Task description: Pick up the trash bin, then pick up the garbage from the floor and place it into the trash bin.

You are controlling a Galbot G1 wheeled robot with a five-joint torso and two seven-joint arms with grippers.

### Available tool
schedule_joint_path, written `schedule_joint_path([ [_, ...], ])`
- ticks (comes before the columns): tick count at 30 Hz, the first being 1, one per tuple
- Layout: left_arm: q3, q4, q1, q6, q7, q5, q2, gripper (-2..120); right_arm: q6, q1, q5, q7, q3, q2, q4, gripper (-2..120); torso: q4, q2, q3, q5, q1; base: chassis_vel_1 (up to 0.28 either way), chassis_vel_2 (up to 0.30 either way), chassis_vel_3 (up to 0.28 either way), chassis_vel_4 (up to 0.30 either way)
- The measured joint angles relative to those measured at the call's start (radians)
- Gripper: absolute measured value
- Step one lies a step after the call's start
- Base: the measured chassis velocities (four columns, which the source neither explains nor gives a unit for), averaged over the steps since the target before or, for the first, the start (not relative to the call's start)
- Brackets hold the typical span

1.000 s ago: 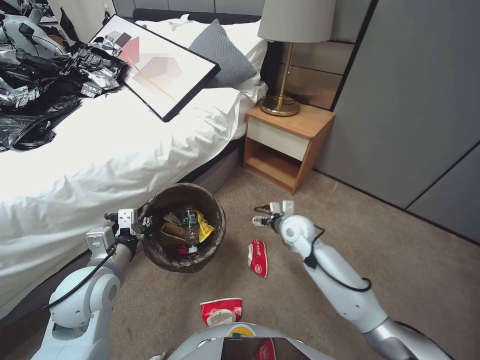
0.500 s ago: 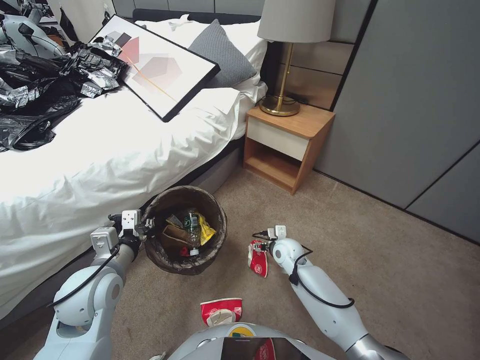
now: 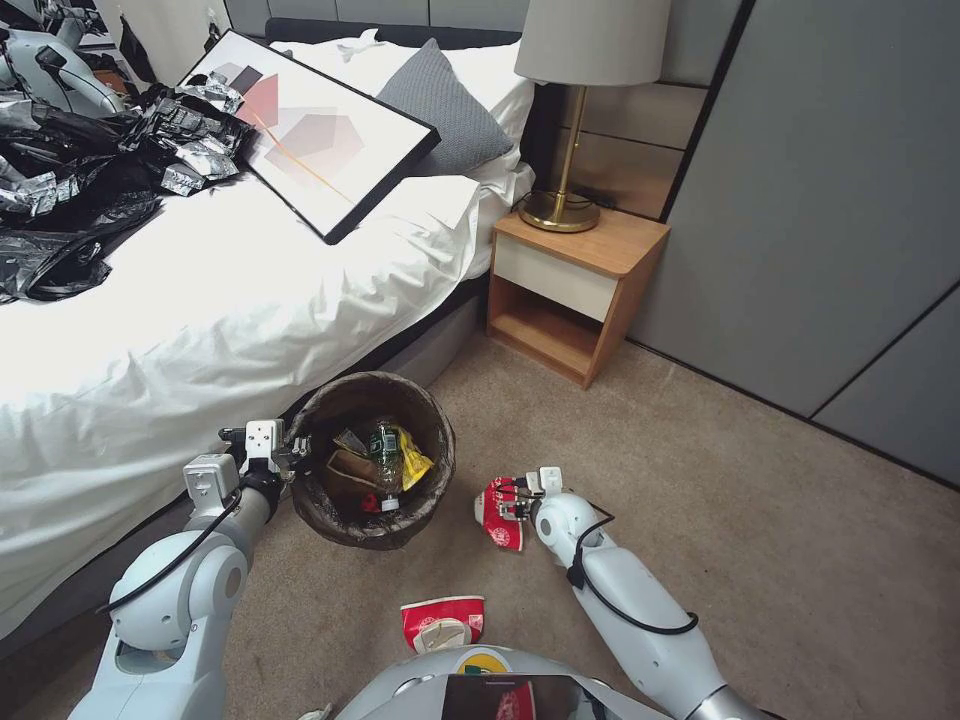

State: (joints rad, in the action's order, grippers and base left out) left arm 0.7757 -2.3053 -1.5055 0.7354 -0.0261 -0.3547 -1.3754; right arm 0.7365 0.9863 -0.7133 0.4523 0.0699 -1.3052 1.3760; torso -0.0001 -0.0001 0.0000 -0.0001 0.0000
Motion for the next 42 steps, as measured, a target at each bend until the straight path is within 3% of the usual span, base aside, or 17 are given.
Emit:
schedule_joint_path([
  [14,0.004,0.001,-0.007,0.000,-0.015,0.008,-0.003,0,-0.001,0.018,0.021,0.011,-0.030,-0.011,0.037,100,0.0003,0.000,0.000,0.0001,0.000,0.000,0.000,0.000,0.000],
  [22,0.003,0.010,-0.001,-0.001,-0.019,0.014,-0.002,0,-0.001,0.064,-0.103,0.061,-0.019,0.102,0.249,100,-0.0001,0.000,0.000,0.0001,0.000,0.000,0.000,0.000,0.000],
  [26,-0.004,0.011,0.000,-0.001,-0.020,0.019,-0.006,0,-0.001,0.067,-0.129,0.065,-0.034,0.114,0.294,100,0.0000,0.000,0.000,0.0001,0.000,0.000,0.000,0.000,0.000],
  [32,0.002,0.009,-0.002,-0.001,-0.020,0.019,-0.004,0,-0.001,0.048,-0.133,0.061,-0.059,0.089,0.277,100,0.0003,0.000,0.000,0.0001,0.000,0.000,0.000,0.000,0.000],
  [42,0.003,0.010,-0.001,-0.003,-0.020,0.019,-0.006,0,-0.001,0.011,-0.112,0.036,-0.086,0.043,0.146,100,0.0000,0.000,0.000,0.0001,0.000,0.000,0.000,0.000,0.000],
])
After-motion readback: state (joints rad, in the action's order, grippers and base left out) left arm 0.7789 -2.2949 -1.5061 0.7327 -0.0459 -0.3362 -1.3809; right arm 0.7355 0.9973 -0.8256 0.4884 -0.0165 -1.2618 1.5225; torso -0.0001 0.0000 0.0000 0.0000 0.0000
